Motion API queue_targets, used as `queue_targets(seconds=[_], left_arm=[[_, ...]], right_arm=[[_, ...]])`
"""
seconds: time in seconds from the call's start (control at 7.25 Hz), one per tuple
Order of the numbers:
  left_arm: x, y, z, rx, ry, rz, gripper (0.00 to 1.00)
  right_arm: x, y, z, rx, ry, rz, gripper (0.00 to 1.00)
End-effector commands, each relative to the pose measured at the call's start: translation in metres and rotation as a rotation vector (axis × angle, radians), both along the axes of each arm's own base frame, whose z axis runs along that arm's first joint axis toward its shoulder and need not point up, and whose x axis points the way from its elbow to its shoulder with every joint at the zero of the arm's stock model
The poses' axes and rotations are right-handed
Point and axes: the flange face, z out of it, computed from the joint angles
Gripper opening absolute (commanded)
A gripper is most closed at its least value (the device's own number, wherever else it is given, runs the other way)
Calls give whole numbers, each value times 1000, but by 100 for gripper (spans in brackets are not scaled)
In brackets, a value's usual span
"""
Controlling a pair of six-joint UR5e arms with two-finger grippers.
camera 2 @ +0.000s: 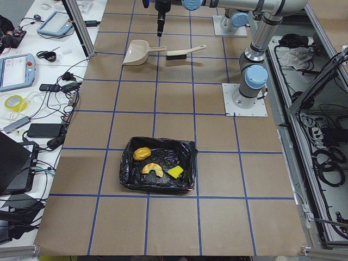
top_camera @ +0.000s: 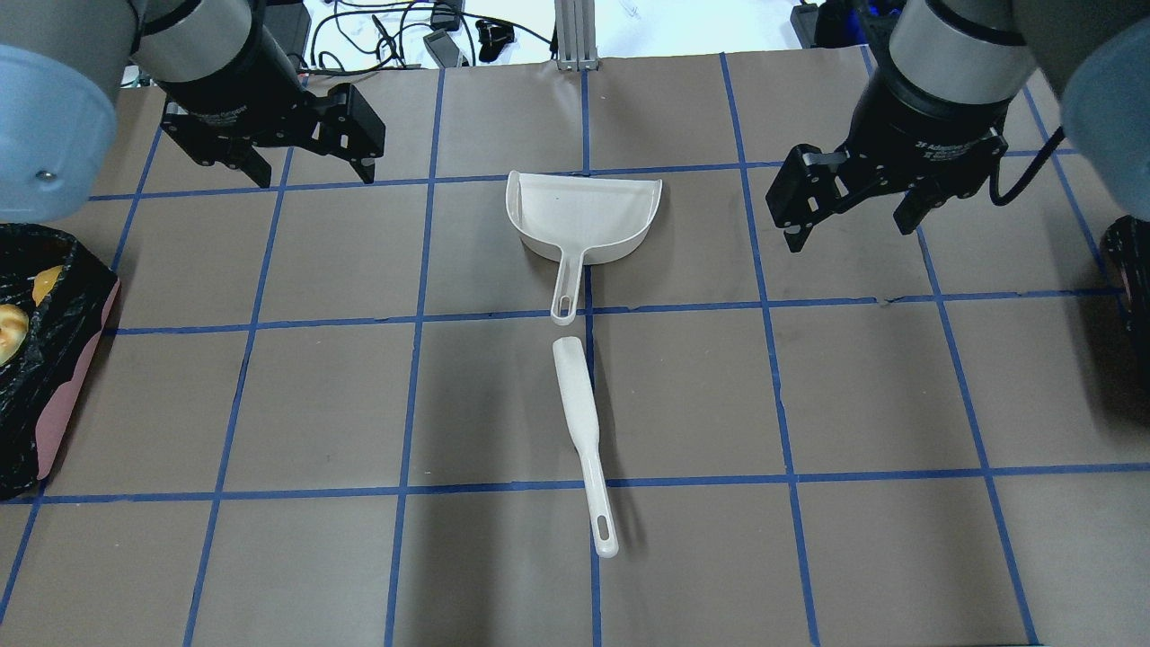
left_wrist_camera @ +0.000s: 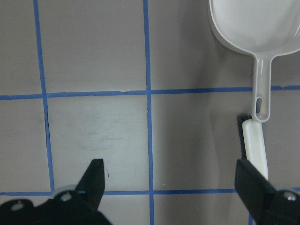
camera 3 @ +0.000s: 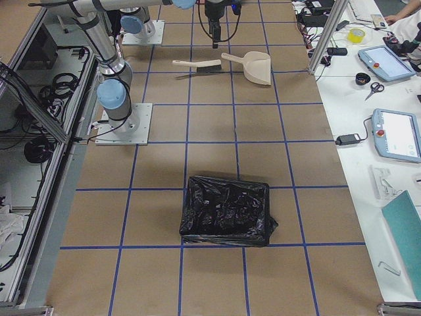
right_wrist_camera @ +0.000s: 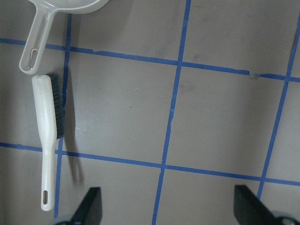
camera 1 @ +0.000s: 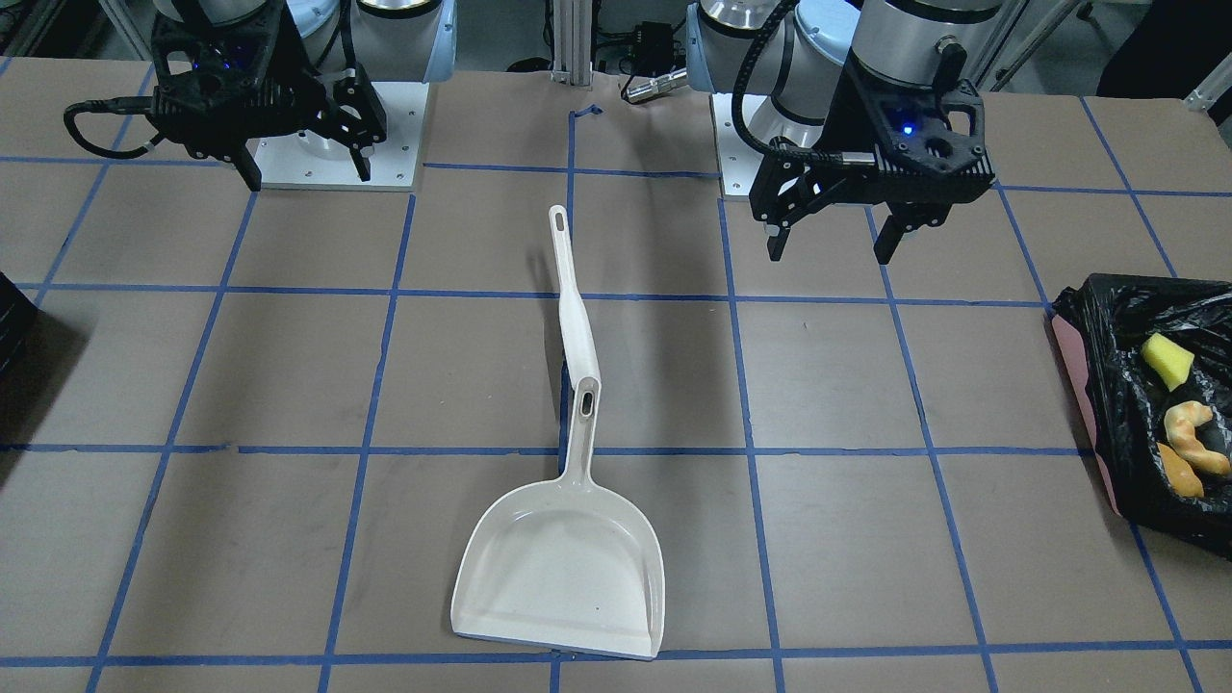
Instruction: Sweep and dump trash in nearest bin
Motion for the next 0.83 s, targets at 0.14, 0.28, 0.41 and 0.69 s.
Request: queue_targets(seconds=[0.14,0.28,0.41,0.69], left_arm=[[-1,8,3,33,37,-21,100],[0,11,4,45,35,-19,100],[1,13,5,55,32,-17,100],[1,13,4,56,32,-17,100]], right_arm=[[1,0,0,0,0,2,100],[0,0,0,0,2,0,100],[0,0,0,0,0,0,100],[0,0,0,0,0,0,100]])
